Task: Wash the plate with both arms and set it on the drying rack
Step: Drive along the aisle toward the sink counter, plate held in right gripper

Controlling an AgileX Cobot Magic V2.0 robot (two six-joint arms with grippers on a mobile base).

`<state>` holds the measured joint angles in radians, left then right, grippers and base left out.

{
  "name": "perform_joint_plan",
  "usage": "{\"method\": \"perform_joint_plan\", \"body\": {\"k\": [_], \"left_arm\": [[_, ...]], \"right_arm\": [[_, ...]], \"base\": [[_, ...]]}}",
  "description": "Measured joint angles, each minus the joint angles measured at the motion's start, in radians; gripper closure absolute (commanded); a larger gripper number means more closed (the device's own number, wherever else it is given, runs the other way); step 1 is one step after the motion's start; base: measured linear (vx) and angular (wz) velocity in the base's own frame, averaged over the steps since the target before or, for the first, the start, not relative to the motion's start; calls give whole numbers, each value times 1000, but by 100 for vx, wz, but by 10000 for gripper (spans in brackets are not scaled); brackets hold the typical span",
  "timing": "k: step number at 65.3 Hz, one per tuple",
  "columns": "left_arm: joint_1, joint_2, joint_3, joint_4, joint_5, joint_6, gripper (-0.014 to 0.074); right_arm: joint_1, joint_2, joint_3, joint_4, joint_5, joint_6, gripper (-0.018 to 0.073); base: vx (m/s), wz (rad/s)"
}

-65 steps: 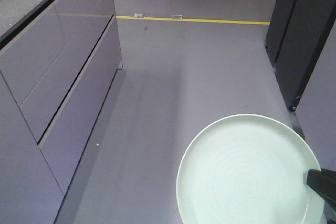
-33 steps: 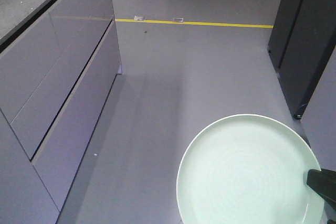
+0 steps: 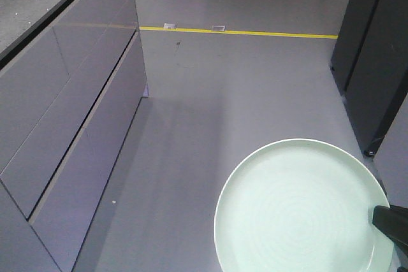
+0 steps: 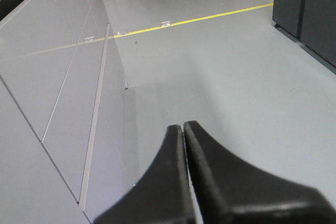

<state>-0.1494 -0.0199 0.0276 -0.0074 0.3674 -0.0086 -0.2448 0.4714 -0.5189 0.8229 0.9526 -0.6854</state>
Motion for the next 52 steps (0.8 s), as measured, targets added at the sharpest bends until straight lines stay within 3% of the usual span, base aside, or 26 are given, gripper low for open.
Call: {"method": "perform_joint_plan", "body": {"k": [52], "left_arm": [[0,0,0,0,0,0,603]], "right_arm": [[0,0,0,0,0,0,561]], "base": [[14,-5]]}}
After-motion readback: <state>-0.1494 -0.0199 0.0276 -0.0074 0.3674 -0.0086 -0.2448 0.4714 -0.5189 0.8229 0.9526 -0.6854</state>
